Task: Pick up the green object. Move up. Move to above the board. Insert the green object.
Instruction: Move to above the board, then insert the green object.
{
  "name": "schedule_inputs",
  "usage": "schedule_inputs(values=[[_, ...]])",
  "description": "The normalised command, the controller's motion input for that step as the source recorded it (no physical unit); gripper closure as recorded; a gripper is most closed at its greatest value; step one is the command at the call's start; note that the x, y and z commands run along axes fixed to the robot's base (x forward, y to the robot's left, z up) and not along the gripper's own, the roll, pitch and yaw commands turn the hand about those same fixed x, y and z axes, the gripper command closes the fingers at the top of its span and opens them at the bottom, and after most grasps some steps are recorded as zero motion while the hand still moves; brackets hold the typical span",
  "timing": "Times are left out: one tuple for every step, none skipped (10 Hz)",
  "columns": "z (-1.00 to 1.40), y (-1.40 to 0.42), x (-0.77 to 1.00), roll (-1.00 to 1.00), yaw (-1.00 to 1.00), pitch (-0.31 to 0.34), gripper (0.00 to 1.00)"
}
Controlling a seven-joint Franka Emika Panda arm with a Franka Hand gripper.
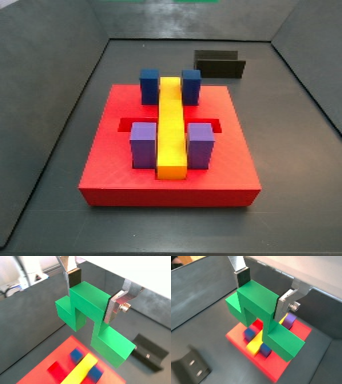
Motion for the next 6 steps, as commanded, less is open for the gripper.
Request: schedule_inputs(values=[[0.14, -0.80, 0.18, 0.01, 0.01, 0.157, 1.00], [0.08, -0.41, 0.13, 0.02, 0.01, 0.150, 1.00], [-0.15, -0.06, 0.00, 0.05, 0.00, 0.000, 1.00], [-0.07, -0.08, -0.05, 0.09, 0.00, -0.034, 1.00], [-0.11, -0.11, 0.00, 0.07, 0.00, -0.121, 1.00], [-0.44, -0.27, 0.01, 0.07, 0.07, -0.246, 1.00]])
